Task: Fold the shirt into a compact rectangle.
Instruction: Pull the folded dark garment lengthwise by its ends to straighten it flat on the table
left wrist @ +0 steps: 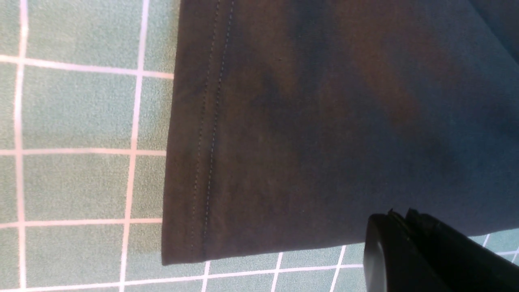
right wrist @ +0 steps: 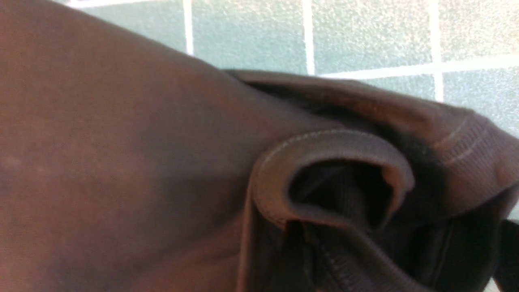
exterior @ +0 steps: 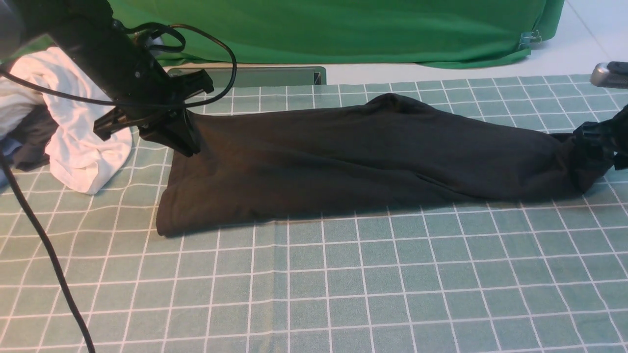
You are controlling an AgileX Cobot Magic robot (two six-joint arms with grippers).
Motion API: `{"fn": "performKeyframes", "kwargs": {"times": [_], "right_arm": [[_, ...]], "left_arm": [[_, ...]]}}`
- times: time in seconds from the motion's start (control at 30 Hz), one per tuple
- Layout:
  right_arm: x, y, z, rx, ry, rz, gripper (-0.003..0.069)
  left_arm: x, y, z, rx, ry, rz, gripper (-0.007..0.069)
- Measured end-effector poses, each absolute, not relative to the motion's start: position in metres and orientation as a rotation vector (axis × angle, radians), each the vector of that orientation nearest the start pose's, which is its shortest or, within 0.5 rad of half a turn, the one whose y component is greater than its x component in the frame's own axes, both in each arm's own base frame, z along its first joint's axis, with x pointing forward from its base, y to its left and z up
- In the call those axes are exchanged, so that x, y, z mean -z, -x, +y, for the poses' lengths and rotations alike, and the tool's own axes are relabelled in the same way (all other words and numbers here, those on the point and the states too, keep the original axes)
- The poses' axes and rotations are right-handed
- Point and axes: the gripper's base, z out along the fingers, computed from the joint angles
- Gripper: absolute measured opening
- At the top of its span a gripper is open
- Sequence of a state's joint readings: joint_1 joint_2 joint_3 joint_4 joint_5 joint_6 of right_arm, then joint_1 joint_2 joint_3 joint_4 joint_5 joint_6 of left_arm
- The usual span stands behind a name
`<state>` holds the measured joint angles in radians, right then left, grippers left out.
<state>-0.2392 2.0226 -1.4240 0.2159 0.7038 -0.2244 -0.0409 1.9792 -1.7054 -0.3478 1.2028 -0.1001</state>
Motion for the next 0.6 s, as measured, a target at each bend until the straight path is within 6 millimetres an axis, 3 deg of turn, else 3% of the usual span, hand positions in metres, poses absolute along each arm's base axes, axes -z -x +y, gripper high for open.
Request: {"fn": "performKeyframes", "kwargs": {"times": [0.2, 0.23, 0.37, 0.47, 0.5, 0.6], "right_arm": [[-0.191, -0.413, -0.090, -0.079, -0.148, 2.825, 0.0599], [-0.208, -0.416, -0.091, -0.083, -0.157, 2.847, 0.0587], [-0.243, -0.421, -0.090, -0.112, -0.206, 2.866, 0.0536], [-0.265, -0.425, -0.079, -0.140, -0.186, 2.851, 0.0379], [-0.269, -0.427, -0.071, -0.168, -0.164, 2.843, 0.0283], [-0.267, -0.430, -0.049, -0.226, -0.083, 2.850, 0.0097]], "left_arm": [[-0.257, -0.414, -0.046, 0.512, 0.228, 2.934, 0.0016], [-0.257, -0.413, -0.046, 0.512, 0.228, 2.935, 0.0016], [-0.257, -0.414, -0.045, 0.508, 0.227, 2.935, 0.0016], [-0.257, -0.414, -0.045, 0.498, 0.224, 2.936, 0.0016], [-0.257, -0.414, -0.045, 0.495, 0.223, 2.937, 0.0016], [-0.257, -0.414, -0.044, 0.487, 0.221, 2.937, 0.0016]]}}
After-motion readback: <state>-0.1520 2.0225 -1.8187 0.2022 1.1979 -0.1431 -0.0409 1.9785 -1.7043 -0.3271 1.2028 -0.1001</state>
